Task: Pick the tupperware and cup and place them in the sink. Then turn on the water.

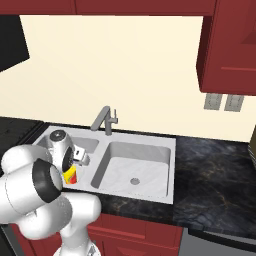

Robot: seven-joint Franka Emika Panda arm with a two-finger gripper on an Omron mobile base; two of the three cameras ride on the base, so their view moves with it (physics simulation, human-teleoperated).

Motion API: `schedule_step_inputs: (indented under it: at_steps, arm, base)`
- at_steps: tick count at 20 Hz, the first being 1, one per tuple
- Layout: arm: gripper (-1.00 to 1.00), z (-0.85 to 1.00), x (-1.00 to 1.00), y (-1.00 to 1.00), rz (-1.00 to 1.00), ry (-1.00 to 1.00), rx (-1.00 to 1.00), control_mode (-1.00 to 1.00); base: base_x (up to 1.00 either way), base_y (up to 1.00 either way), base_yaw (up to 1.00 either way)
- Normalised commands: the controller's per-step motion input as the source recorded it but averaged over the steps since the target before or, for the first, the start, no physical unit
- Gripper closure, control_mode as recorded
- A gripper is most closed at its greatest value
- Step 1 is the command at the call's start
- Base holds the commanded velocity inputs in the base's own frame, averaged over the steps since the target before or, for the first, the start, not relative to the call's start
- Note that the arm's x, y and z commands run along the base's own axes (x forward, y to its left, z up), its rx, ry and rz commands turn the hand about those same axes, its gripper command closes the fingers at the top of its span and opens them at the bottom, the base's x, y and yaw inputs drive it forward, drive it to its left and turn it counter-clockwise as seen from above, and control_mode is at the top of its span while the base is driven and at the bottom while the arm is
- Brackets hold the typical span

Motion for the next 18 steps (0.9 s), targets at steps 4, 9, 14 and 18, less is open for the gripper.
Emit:
schedule_step_inputs:
  at_steps: [4, 9, 14, 18]
  arm:
    - [-1.0, 0.57, 0.0, -0.09, 0.0, 0.0, 0.0, -1.0]
    - [-1.0, 0.48, -0.09, -0.12, 0.0, 0.0, 0.0, -1.0]
    - [-1.0, 0.31, -0.22, -0.13, 0.0, -0.02, 0.0, -1.0]
    - [-1.0, 0.23, -0.15, -0.13, 0.0, -0.1, 0.0, -1.0]
  base:
    - [0.0, 0.0, 0.0]
    - [0.0, 0.0, 0.0]
    - [0.0, 0.0, 0.0]
    - [0.0, 0.0, 0.0]
